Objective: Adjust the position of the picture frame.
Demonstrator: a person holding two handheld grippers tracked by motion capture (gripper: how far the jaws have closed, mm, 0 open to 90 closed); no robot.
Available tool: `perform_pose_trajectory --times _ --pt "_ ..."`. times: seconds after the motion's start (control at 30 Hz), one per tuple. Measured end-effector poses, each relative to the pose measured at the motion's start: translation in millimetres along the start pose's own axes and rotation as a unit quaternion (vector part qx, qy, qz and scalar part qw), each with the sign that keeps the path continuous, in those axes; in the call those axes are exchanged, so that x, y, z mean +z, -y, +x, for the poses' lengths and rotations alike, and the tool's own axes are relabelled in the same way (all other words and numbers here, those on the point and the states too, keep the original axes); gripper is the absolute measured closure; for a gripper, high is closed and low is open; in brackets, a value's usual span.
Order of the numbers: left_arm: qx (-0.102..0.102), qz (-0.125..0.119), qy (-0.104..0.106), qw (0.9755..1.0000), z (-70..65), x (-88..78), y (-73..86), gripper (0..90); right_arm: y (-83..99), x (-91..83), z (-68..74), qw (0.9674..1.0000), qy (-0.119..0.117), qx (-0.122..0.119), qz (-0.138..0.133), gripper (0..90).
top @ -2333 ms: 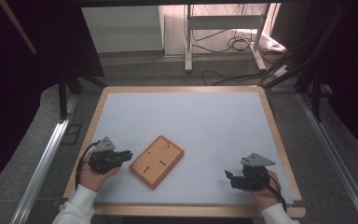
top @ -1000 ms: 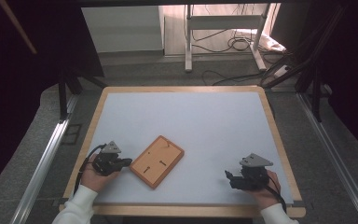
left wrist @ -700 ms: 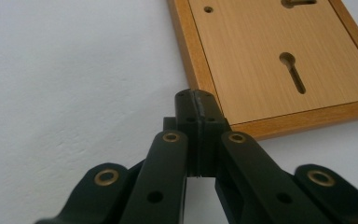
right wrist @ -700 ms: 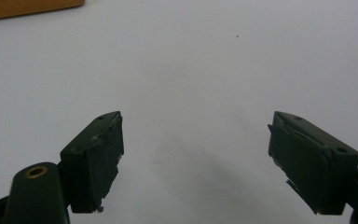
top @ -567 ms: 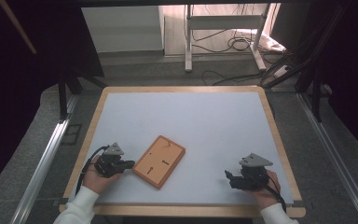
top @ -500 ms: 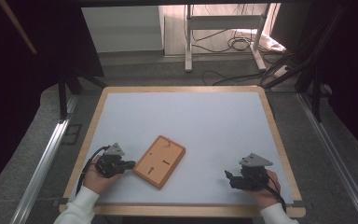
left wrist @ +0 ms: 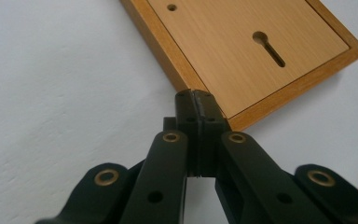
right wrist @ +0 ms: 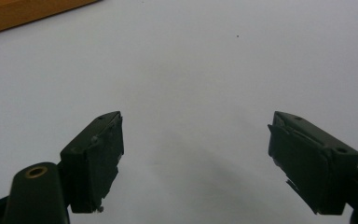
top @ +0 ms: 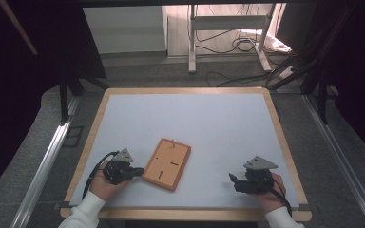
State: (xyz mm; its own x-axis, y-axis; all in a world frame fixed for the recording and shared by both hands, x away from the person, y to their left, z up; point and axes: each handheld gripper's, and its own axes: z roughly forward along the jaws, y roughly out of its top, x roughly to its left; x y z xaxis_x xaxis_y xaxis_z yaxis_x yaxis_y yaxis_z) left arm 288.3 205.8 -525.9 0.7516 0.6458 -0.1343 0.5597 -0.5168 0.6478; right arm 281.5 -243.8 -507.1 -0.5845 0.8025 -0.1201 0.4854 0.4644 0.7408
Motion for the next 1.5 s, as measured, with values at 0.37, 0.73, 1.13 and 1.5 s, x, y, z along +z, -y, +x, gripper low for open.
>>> perform_pose_trajectory --times 0.37,0.73,1.13,1.5 --pt "0.016 0.004 0.010 0.9998 -12.3 6.8 -6.5 90.0 -0.2 0.8 0.4 1.0000 0.000 -0.001 0.000 18.3" --pt "0.021 -0.002 0.017 0.9996 -23.7 15.9 -16.7 90.0 -0.4 1.5 0.2 1.0000 -0.003 -0.001 0.000 18.3" --pt "0.021 -0.008 0.023 0.9995 -29.6 21.4 -20.6 90.0 -1.8 3.7 -1.1 0.9999 -0.014 0.003 -0.004 18.3" --pt "0.014 -0.060 0.009 0.9981 -21.5 5.8 -17.1 90.0 -5.3 4.3 5.6 0.9989 -0.030 0.004 -0.036 19.3"
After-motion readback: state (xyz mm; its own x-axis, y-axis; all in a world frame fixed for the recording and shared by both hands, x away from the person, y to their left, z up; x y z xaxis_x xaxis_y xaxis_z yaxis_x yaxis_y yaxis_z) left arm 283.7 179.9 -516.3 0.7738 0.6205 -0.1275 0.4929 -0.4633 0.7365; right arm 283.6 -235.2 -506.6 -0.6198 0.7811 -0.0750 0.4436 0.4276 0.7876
